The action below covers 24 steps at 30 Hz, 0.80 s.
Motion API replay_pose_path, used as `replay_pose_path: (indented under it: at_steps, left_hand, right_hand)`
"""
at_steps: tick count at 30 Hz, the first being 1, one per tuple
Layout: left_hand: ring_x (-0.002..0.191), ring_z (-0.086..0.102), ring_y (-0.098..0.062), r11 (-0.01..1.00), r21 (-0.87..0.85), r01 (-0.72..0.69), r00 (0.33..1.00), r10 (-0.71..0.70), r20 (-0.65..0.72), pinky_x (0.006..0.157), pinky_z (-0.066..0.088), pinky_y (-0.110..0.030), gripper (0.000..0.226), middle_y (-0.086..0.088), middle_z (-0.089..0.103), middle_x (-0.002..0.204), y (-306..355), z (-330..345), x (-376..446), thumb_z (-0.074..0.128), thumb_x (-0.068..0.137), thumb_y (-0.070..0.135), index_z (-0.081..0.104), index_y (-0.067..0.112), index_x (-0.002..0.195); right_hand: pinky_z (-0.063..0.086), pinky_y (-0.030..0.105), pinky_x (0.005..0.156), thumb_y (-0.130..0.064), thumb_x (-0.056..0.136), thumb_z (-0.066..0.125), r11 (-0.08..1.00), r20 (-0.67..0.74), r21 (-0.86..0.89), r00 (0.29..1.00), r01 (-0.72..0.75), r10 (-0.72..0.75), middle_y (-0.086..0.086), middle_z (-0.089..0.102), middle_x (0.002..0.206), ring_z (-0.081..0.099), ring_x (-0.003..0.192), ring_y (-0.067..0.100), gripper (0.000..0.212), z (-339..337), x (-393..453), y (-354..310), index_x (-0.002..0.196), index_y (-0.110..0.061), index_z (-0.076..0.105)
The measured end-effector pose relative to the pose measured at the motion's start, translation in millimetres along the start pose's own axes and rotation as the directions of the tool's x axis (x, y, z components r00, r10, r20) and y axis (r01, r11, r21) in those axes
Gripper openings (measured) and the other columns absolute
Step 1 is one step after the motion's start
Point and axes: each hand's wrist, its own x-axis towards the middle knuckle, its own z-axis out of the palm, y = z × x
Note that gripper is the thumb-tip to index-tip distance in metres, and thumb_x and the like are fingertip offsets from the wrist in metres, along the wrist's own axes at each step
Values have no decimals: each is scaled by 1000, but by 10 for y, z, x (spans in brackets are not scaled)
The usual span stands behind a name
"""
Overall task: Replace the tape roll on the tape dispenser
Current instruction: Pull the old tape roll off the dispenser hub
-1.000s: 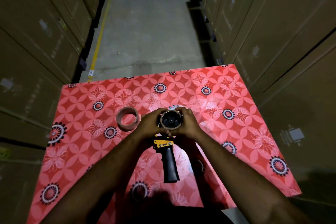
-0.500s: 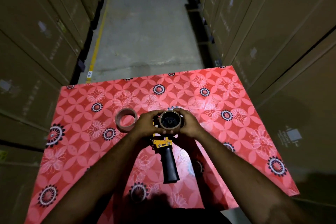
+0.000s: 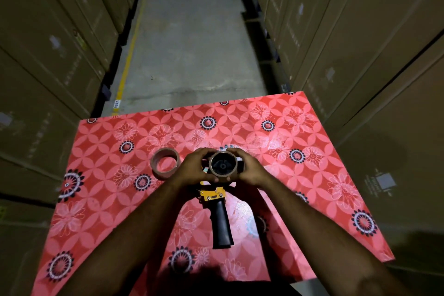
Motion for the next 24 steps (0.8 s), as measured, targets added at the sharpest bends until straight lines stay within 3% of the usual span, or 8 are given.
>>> replay_pose_path:
  at_steps: [4,6,9,13,16,18,21,24]
  left_hand:
    - [103,76,-15,990,-125,68,997,-71,-16,73,67,-42,79,-1,77,112,16,19,-36,91,54,-14,70,21,122]
    - [100,77,-21,981,-170,97,994,-104,-33,65,67,-53,78,-4,76,108,-5,20,-43,89,52,-17,73,23,116]
    - [101,75,-32,984,-158,87,993,-99,-65,70,66,-59,85,-5,71,103,-59,38,-31,93,47,-14,75,35,115]
    - [102,72,-27,998,-64,19,995,-25,-92,80,67,-45,85,1,65,105,-42,58,-32,96,47,-8,73,36,117]
    - [102,73,-4,999,-19,-27,999,26,-20,84,64,-29,81,1,67,119,-12,49,2,98,51,-5,70,19,124]
    - [103,74,-1,999,24,-30,999,29,29,88,63,-26,84,1,72,120,13,46,13,99,50,2,70,15,127]
    - [98,76,-3,1000,-4,7,999,-6,47,79,60,-19,76,6,79,108,25,53,7,94,54,-5,71,20,122]
    - [93,74,5,999,-35,1,999,0,32,72,56,-12,73,22,80,97,68,69,-33,91,60,-13,71,26,118]
  right_hand:
    - [52,19,79,-4,49,97,1000,-54,1,998,-11,11,-3,57,120,62,107,16,89,31,14,-29,127,-14,55]
    - [55,23,82,2,52,94,999,-48,40,999,-11,13,-2,63,121,65,110,21,82,2,44,5,125,-15,59]
    - [56,27,94,14,62,83,996,62,75,998,-39,35,0,64,132,62,121,18,85,-102,82,20,137,-17,59]
    - [53,35,105,17,67,80,996,186,55,981,-71,60,3,60,139,59,128,19,91,-186,148,2,147,-16,50]
    - [50,38,108,-1,57,93,998,103,-3,992,-67,66,1,55,140,54,131,20,105,-111,113,2,148,-18,44]
    - [55,32,97,-14,45,100,997,25,-68,999,-32,33,4,58,133,60,121,20,107,-41,96,21,139,-16,48]
    - [53,20,77,-13,48,100,992,-40,-121,999,17,-22,4,67,116,65,101,16,84,-4,85,0,119,-14,56]
    - [58,36,84,-13,57,92,996,-46,-75,997,54,-58,4,69,113,68,102,20,68,-20,55,4,113,-22,56]
